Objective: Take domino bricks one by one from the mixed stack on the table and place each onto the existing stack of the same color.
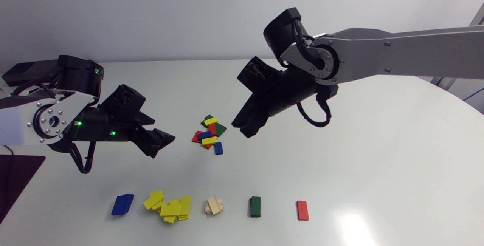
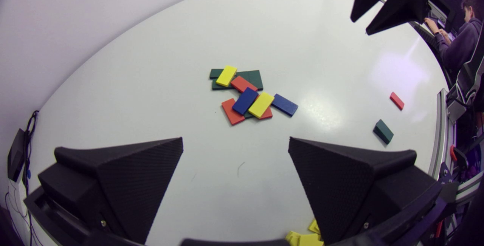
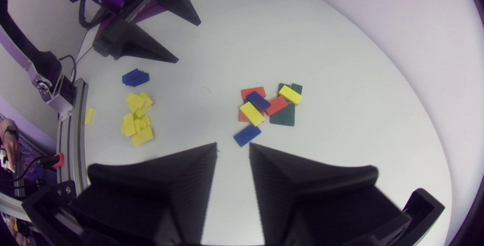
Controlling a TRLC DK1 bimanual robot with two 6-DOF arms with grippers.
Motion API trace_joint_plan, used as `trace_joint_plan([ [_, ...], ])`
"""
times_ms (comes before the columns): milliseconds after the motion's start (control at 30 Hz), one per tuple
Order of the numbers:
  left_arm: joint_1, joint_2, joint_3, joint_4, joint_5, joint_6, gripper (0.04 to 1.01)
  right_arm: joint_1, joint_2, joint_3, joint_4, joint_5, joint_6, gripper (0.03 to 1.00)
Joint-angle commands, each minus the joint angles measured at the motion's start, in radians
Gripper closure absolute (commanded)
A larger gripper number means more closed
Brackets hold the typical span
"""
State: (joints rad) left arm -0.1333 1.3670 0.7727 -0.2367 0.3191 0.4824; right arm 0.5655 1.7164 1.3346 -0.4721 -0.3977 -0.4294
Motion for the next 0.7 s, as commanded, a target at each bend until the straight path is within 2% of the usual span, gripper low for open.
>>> trace_joint_plan([
  [0, 0.006, 0.010, 0.036, -0.006, 0.018, 0.027, 0.052, 0.007, 0.048, 0.034, -0.023, -0.016, 0.011, 0.059],
  [33, 0.006, 0.012, 0.036, -0.006, 0.018, 0.027, 0.052, -0.004, 0.201, 0.164, -0.129, -0.063, -0.085, 0.062],
  [67, 0.063, 0.113, 0.057, 0.020, 0.064, 0.107, 0.052, -0.006, 0.223, 0.186, -0.140, -0.059, -0.086, 0.062],
  [233, 0.093, 0.167, 0.066, 0.040, 0.090, 0.120, 0.052, -0.015, 0.275, 0.233, -0.161, -0.059, -0.100, 0.062],
  [400, 0.103, 0.184, 0.074, 0.045, 0.107, 0.140, 0.052, -0.032, 0.308, 0.259, -0.171, -0.059, -0.134, 0.062],
  [667, 0.101, 0.233, 0.103, 0.048, 0.121, 0.168, 0.052, -0.053, 0.393, 0.333, -0.237, -0.064, -0.241, 0.062],
])
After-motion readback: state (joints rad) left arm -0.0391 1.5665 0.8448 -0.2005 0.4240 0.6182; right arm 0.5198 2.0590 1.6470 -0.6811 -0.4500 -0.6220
